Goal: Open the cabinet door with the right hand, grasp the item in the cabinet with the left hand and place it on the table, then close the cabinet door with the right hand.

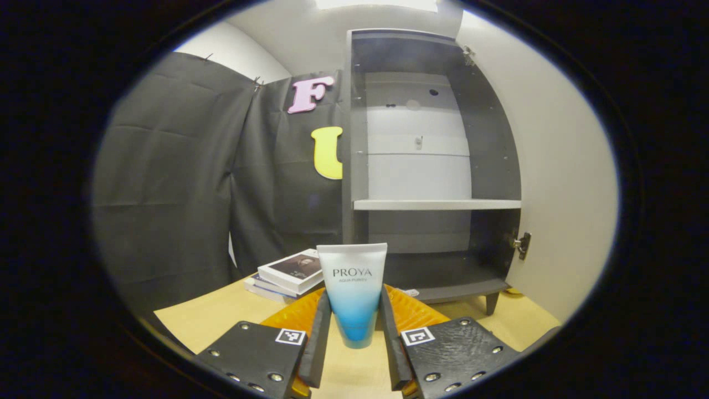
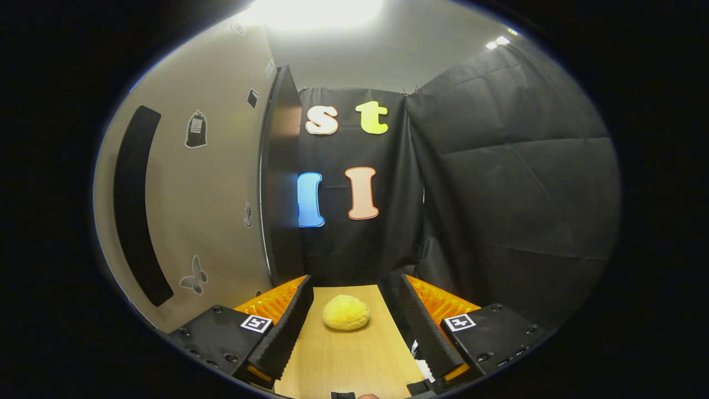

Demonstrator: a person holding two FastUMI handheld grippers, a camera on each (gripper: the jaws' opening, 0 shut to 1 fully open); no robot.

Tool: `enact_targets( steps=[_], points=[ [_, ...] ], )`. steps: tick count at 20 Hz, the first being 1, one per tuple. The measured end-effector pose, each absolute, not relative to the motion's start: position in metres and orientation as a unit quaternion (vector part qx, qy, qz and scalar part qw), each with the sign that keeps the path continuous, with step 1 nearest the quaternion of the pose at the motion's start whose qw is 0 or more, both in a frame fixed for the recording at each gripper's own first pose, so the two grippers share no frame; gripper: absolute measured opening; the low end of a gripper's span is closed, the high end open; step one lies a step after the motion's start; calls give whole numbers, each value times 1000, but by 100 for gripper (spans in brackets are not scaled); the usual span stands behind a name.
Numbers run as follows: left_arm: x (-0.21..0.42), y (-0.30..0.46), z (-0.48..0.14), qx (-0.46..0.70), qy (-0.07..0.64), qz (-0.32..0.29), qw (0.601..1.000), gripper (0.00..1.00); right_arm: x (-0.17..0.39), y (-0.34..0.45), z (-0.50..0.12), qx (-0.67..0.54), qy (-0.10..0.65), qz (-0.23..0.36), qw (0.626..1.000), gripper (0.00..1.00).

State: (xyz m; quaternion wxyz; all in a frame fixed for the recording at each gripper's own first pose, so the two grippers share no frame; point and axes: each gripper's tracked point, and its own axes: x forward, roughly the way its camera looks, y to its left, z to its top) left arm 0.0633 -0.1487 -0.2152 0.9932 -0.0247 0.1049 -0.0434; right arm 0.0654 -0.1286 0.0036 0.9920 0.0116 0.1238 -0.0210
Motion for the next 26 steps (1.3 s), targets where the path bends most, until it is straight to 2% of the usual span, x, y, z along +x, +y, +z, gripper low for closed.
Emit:
enact_targets(
  steps=[3, 4, 5, 6, 7, 8, 9, 10, 11, 13, 14, 15, 16, 19, 20, 21, 22, 23, 24, 25, 26],
  points=[
    [50, -136, -248, -35, 116, -46, 992, 48, 65, -123, 2, 0, 125, -16, 992, 92],
    [44, -136, -260, -42, 121, -51, 990, 47, 64, -120, 1, -4, 123, -13, 992, 97],
    [40, -137, -270, -50, 125, -55, 989, 48, 65, -117, -1, -6, 124, -11, 992, 92],
    [35, -140, -279, -56, 131, -60, 988, 47, 64, -115, -4, -6, 127, -10, 992, 97],
    [30, -143, -289, -59, 140, -64, 986, 47, 64, -111, -7, -4, 132, -8, 991, 92],
    [23, -147, -300, -57, 146, -68, 985, 47, 65, -107, -10, 0, 137, -4, 991, 92],
    [19, -149, -309, -50, 152, -71, 985, 47, 65, -102, -13, 4, 143, 0, 990, 97],
    [14, -151, -318, -42, 157, -74, 984, 47, 67, -99, -16, 5, 148, 1, 989, 97],
    [10, -152, -326, -34, 162, -77, 983, 47, 68, -98, -17, 8, 151, 1, 988, 93],
    [8, -153, -341, -26, 169, -81, 982, 48, 68, -94, -18, 12, 154, 3, 988, 93],
    [0, -153, -348, -25, 172, -80, 982, 47, 68, -93, -19, 11, 156, 3, 988, 97],
    [-4, -152, -353, -25, 175, -77, 981, 49, 68, -93, -19, 8, 157, 2, 988, 97],
    [-6, -150, -357, -27, 178, -75, 981, 47, 67, -93, -20, 5, 160, 1, 987, 93],
    [-12, -148, -368, -37, 184, -66, 980, 49, 66, -92, -19, -4, 165, -1, 986, 93],
    [-16, -147, -372, -38, 186, -64, 980, 49, 67, -90, -19, -5, 164, 1, 986, 97],
    [-18, -146, -371, -37, 185, -62, 980, 47, 67, -88, -19, -9, 165, 3, 986, 97],
    [-19, -144, -371, -35, 180, -59, 981, 48, 67, -86, -20, -14, 166, 5, 986, 93],
    [-20, -145, -373, -36, 182, -59, 981, 46, 66, -85, -20, -18, 166, 6, 986, 97],
    [-21, -145, -371, -35, 179, -57, 981, 48, 66, -83, -20, -19, 167, 8, 986, 93],
    [-23, -145, -371, -35, 182, -57, 981, 48, 67, -81, -20, -19, 167, 11, 986, 98],
    [-26, -146, -371, -33, 184, -56, 981, 48, 67, -80, -19, -19, 167, 13, 986, 94]
  ],
)
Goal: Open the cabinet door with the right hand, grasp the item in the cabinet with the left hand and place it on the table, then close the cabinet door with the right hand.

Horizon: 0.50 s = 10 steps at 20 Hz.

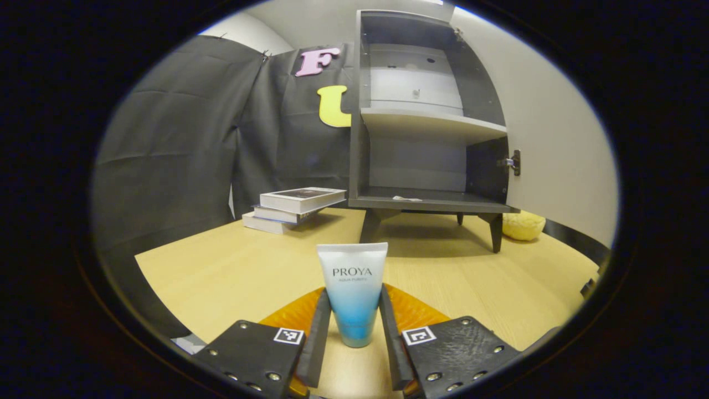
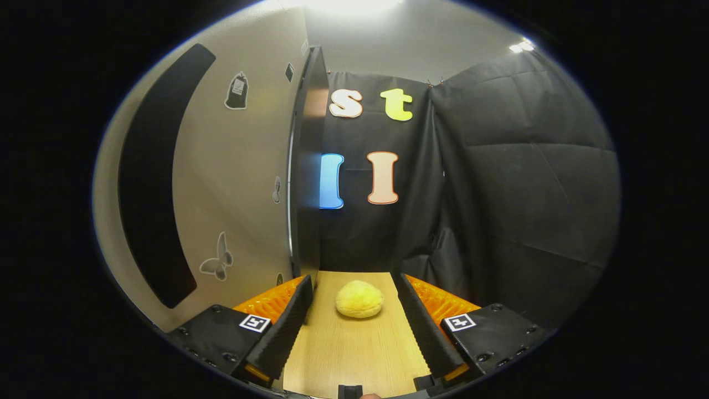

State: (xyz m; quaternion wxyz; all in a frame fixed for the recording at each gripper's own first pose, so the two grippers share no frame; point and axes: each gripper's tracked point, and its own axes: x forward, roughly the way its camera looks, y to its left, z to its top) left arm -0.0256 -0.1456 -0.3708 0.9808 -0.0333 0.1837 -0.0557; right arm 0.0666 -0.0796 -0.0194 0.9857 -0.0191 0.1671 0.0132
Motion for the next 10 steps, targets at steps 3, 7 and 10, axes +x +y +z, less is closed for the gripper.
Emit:
enact_targets(
  steps=[3, 7, 10],
  points=[
    [-29, -147, -368, -30, 184, -54, 981, 68, 66, -81, -17, -20, 164, 12, 986, 98],
    [-30, -140, -341, -18, 172, -50, 984, 91, 61, -84, -10, -18, 159, 15, 987, 98],
    [-32, -126, -295, -4, 160, -42, 986, 90, 59, -87, 5, -14, 138, 21, 990, 98]
  ],
)
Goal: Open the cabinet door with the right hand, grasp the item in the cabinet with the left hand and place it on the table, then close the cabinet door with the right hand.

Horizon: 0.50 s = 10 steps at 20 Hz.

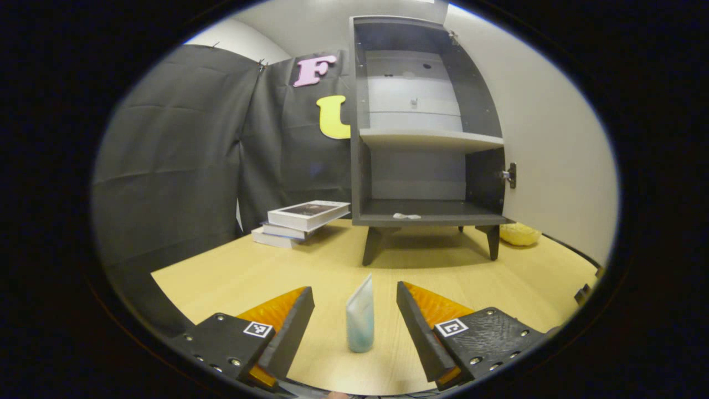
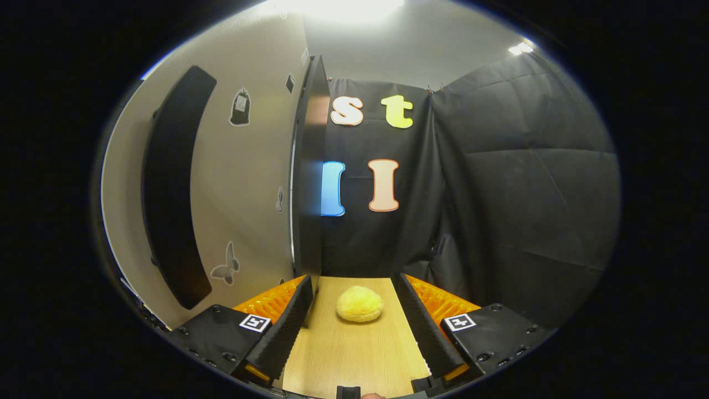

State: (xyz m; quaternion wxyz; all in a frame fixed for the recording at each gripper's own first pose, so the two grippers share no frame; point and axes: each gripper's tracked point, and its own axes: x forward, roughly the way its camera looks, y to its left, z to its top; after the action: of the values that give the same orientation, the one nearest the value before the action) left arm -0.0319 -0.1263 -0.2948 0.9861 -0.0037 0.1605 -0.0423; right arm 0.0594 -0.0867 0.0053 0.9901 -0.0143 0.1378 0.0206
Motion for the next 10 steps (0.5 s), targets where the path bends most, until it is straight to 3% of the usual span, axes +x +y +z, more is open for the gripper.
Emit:
enact_targets(
  steps=[5, 7, 8, 9, 10],
  points=[
    [-29, -92, -173, 7, 119, -30, 992, 90, 54, -82, 28, 10, 114, 33, 993, 94],
    [-23, -73, -129, 20, 105, -20, 994, 90, 49, -79, 34, 26, 108, 26, 993, 98],
    [-18, -64, -109, 22, 94, -15, 995, 90, 47, -80, 37, 28, 109, 19, 994, 93],
    [-14, -56, -92, 21, 87, -11, 996, 90, 44, -84, 40, 26, 110, 7, 994, 97],
    [-10, -50, -77, 17, 81, -11, 997, 90, 39, -88, 45, 23, 109, -10, 994, 92]
  ],
)
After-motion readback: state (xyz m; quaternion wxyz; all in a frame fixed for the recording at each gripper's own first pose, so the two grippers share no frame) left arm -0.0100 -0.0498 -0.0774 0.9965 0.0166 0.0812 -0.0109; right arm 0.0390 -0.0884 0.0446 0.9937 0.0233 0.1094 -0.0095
